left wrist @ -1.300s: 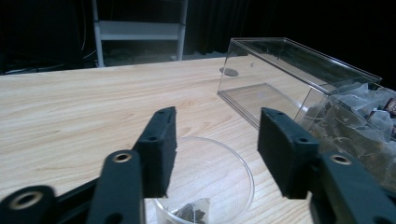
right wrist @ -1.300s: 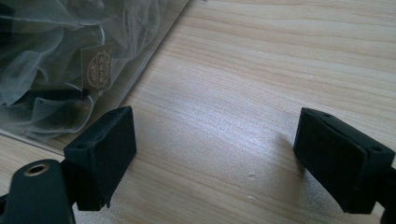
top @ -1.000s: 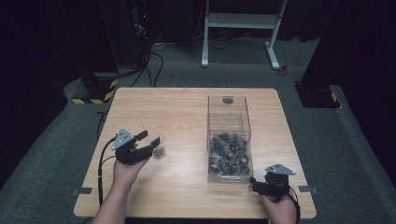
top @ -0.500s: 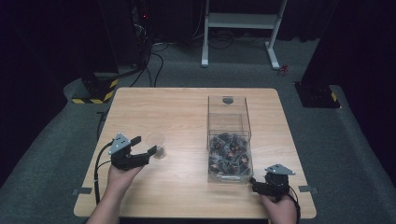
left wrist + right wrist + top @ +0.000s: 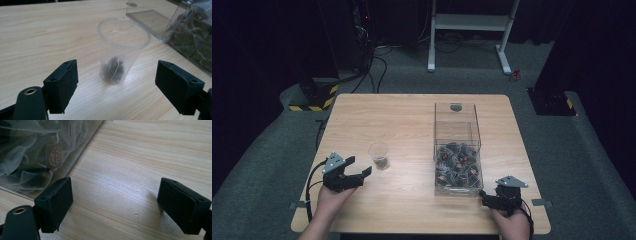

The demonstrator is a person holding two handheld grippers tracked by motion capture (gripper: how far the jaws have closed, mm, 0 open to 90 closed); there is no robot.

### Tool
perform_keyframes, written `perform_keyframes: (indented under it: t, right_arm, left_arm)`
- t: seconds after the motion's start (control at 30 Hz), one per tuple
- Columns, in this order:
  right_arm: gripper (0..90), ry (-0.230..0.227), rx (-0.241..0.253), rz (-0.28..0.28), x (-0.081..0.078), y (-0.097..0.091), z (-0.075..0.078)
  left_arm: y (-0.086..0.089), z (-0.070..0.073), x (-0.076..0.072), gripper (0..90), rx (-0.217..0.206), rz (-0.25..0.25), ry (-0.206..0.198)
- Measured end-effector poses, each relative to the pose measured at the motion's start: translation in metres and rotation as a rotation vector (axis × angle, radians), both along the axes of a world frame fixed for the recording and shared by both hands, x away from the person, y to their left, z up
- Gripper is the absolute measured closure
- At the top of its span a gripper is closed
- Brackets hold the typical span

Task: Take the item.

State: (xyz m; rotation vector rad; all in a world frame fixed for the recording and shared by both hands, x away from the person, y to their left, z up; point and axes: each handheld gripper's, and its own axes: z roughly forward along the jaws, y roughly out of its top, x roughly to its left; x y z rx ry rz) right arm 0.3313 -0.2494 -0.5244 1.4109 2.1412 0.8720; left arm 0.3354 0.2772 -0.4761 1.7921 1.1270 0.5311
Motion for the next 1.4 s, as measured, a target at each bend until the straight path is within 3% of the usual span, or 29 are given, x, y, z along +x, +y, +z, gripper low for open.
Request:
perform_keyframes:
  t: [0.5, 0.6, 0.73, 0.87, 0.93, 1.4]
  right_arm:
    - [12.9, 0.0, 0.0, 0.0, 0.0, 0.0, 0.0]
    - [12.9, 0.0, 0.0, 0.001, 0.0, 0.0, 0.0]
    - [12.9, 0.0, 0.0, 0.001, 0.0, 0.0, 0.0]
    - [12.9, 0.0, 0.0, 0.001, 0.0, 0.0, 0.0]
    - [12.9, 0.0, 0.001, 0.0, 0.0, 0.0, 0.0]
    - [12.9, -0.001, 0.001, 0.0, 0.0, 0.0, 0.0]
  left_arm:
    - [0.01, -0.037, -0.012, 18.7, 0.117, -0.014, 0.134]
    - [0.011, -0.043, -0.014, 18.0, 0.145, -0.013, 0.144]
    - [0.013, -0.05, -0.016, 17.2, 0.162, -0.002, 0.179]
    - [0.008, -0.052, -0.019, 14.4, 0.186, -0.015, 0.177]
    - [0.005, -0.053, -0.021, 14.1, 0.225, -0.014, 0.156]
    - [0.003, -0.054, -0.022, 14.3, 0.209, 0.026, 0.157]
